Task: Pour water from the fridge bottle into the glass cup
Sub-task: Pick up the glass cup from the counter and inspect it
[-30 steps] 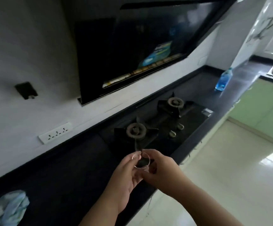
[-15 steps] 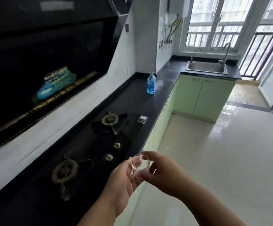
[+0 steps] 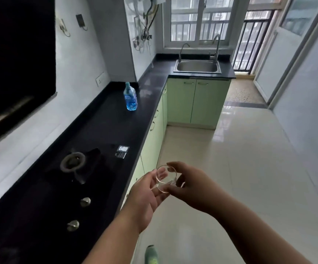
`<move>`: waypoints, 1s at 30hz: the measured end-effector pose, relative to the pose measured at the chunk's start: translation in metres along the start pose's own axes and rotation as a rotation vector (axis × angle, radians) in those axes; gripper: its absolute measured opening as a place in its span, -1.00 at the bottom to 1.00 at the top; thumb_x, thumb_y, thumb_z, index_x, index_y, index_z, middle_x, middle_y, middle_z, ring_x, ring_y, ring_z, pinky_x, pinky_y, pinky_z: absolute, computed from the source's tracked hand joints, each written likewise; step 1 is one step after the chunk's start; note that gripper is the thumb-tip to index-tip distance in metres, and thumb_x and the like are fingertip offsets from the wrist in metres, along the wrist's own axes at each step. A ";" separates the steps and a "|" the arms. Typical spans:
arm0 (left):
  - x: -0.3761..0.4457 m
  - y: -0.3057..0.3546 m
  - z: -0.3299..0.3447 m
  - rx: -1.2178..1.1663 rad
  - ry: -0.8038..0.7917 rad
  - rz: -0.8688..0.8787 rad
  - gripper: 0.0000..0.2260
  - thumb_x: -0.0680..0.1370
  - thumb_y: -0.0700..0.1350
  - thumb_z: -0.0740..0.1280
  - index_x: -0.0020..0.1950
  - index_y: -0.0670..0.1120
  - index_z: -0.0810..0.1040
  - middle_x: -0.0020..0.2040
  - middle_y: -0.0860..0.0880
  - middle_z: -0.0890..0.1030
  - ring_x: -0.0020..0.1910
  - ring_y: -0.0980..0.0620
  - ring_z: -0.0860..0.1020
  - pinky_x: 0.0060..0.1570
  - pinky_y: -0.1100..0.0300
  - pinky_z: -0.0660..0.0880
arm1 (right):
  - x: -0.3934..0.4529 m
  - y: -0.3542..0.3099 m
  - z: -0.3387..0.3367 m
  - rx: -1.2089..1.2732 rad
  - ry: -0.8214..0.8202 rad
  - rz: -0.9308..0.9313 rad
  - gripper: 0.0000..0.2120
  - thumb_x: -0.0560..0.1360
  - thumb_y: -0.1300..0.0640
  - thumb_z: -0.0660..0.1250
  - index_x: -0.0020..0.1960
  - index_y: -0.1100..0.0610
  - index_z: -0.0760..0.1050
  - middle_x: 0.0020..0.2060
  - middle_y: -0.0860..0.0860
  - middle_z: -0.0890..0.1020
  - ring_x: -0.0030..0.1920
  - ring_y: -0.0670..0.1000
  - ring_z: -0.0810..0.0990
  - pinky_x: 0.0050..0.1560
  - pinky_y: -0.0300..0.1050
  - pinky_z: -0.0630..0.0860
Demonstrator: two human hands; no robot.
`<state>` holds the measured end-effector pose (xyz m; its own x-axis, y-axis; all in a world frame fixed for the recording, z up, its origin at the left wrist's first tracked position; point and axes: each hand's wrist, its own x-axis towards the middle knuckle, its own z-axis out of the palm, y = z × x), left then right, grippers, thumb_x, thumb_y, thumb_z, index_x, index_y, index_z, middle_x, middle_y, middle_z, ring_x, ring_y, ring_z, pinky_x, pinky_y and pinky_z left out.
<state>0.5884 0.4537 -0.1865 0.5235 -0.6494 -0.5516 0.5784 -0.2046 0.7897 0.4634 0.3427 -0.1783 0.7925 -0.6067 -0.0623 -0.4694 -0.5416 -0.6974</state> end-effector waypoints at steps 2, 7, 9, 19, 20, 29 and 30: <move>0.031 0.009 0.012 0.003 -0.026 -0.016 -0.69 0.74 -0.05 0.18 0.30 -0.11 0.68 0.27 -0.09 0.70 0.17 -0.16 0.72 0.35 -0.12 0.55 | 0.024 0.012 -0.009 -0.001 0.018 0.021 -0.31 0.49 -0.18 0.49 0.55 -0.12 0.33 0.29 -0.17 0.61 -0.03 -0.16 0.64 0.07 -0.18 0.61; 0.111 0.042 0.037 0.033 -0.110 -0.043 -0.68 0.75 -0.05 0.17 0.31 -0.10 0.67 0.26 -0.07 0.70 0.15 -0.15 0.73 0.29 -0.09 0.58 | 0.092 0.034 -0.031 0.003 0.082 0.078 -0.35 0.48 -0.20 0.50 0.50 -0.13 0.37 0.26 -0.20 0.62 -0.05 -0.17 0.65 0.08 -0.16 0.61; 0.141 0.063 0.049 0.042 -0.158 -0.051 -0.68 0.75 -0.05 0.16 0.31 -0.10 0.67 0.27 -0.06 0.70 0.14 -0.13 0.73 0.24 -0.05 0.59 | 0.121 0.040 -0.042 0.007 0.120 0.096 -0.36 0.48 -0.20 0.50 0.49 -0.13 0.39 0.23 -0.21 0.63 -0.06 -0.18 0.65 0.06 -0.17 0.62; 0.285 0.132 0.110 0.106 -0.243 -0.086 -0.69 0.75 -0.07 0.18 0.31 -0.15 0.66 0.29 -0.10 0.69 0.16 -0.20 0.72 0.35 -0.17 0.55 | 0.257 0.086 -0.090 0.081 0.182 0.148 -0.43 0.48 -0.15 0.50 0.44 -0.16 0.42 0.12 -0.30 0.61 -0.07 -0.21 0.64 -0.02 -0.21 0.62; 0.300 0.137 0.116 0.103 -0.232 -0.086 -0.69 0.75 -0.08 0.18 0.31 -0.15 0.66 0.29 -0.10 0.69 0.17 -0.20 0.72 0.34 -0.16 0.55 | 0.273 0.092 -0.096 0.080 0.173 0.145 -0.44 0.48 -0.14 0.50 0.44 -0.16 0.42 0.11 -0.28 0.62 -0.08 -0.20 0.64 -0.03 -0.24 0.61; 0.427 0.199 0.185 0.024 -0.075 0.000 -0.70 0.75 -0.08 0.18 0.31 -0.13 0.65 0.23 -0.10 0.72 0.15 -0.18 0.73 0.35 -0.16 0.55 | 0.445 0.164 -0.156 0.033 0.033 0.007 -0.38 0.48 -0.22 0.48 0.48 -0.18 0.37 0.12 -0.16 0.66 -0.10 -0.23 0.64 0.01 -0.20 0.62; 0.438 0.207 0.192 0.008 -0.057 0.013 -0.70 0.74 -0.08 0.18 0.31 -0.12 0.65 0.21 -0.10 0.73 0.15 -0.17 0.72 0.37 -0.16 0.54 | 0.465 0.168 -0.164 0.019 0.002 -0.011 -0.37 0.47 -0.23 0.48 0.48 -0.19 0.37 0.11 -0.16 0.66 -0.09 -0.23 0.64 0.01 -0.20 0.62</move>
<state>0.8172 -0.0143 -0.2130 0.4939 -0.6928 -0.5255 0.5670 -0.2015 0.7987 0.6891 -0.1263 -0.2076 0.7968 -0.6019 -0.0529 -0.4528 -0.5370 -0.7118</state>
